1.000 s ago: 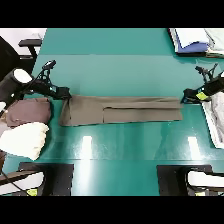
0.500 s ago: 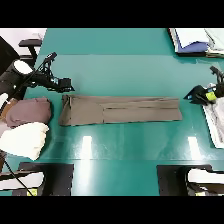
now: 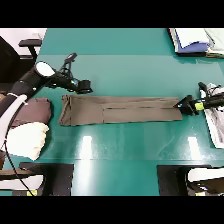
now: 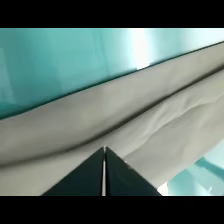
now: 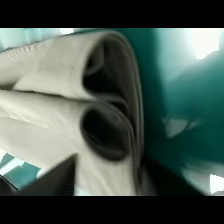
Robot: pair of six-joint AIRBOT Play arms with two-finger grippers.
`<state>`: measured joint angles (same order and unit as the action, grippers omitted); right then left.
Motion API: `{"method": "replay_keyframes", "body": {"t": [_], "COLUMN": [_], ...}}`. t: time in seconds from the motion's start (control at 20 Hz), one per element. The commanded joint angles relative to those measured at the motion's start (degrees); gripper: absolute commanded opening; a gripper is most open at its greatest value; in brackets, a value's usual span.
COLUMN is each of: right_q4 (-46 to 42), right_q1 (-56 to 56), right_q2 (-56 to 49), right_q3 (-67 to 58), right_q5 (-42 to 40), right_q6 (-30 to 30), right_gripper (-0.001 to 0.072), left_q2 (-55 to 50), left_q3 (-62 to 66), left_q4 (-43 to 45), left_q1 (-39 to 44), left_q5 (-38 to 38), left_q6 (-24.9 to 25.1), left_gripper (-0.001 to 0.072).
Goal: Fold the shirts.
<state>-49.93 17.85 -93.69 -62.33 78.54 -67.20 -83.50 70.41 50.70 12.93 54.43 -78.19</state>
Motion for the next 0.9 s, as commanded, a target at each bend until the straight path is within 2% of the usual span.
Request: {"method": "replay_keyframes", "body": {"t": [0.0,0.05,0.1,0.2,0.5,0.85], "right_q4": [0.85,0.83,0.85,0.90,0.92,0.92], "right_q1": [-3.10,-3.72,-4.24,-5.55,-14.58,-28.37], "right_q2": [-2.05,-1.31,-0.22,3.02,12.96,14.34], "right_q3": [-1.44,-2.75,-4.26,-8.07,-21.99,-36.17], "right_q5": [-1.18,-1.16,-0.90,0.70,4.57,4.28], "right_q6": [1.73,1.73,1.73,1.60,-5.42,-11.41], "right_gripper": [0.0181,0.0050,0.0020,0.0020,0.0019,0.0019], "left_q2": [-2.56,-3.39,-4.61,-7.56,-16.90,-22.21], "left_q3": [0.09,0.39,1.29,3.96,13.09,16.61], "left_q4": [-0.20,-0.22,-0.22,-0.20,-0.17,0.00], "left_q1": [6.16,7.63,9.11,11.63,17.38,21.75], "left_q5": [-5.09,-6.10,-6.60,-6.60,-6.34,-5.55], "left_q6": [-2.43,-2.49,-2.56,-2.73,-2.99,-3.65], "left_gripper": [0.0025,0.0025,0.0024,0.0024,0.0024,0.0024]}}
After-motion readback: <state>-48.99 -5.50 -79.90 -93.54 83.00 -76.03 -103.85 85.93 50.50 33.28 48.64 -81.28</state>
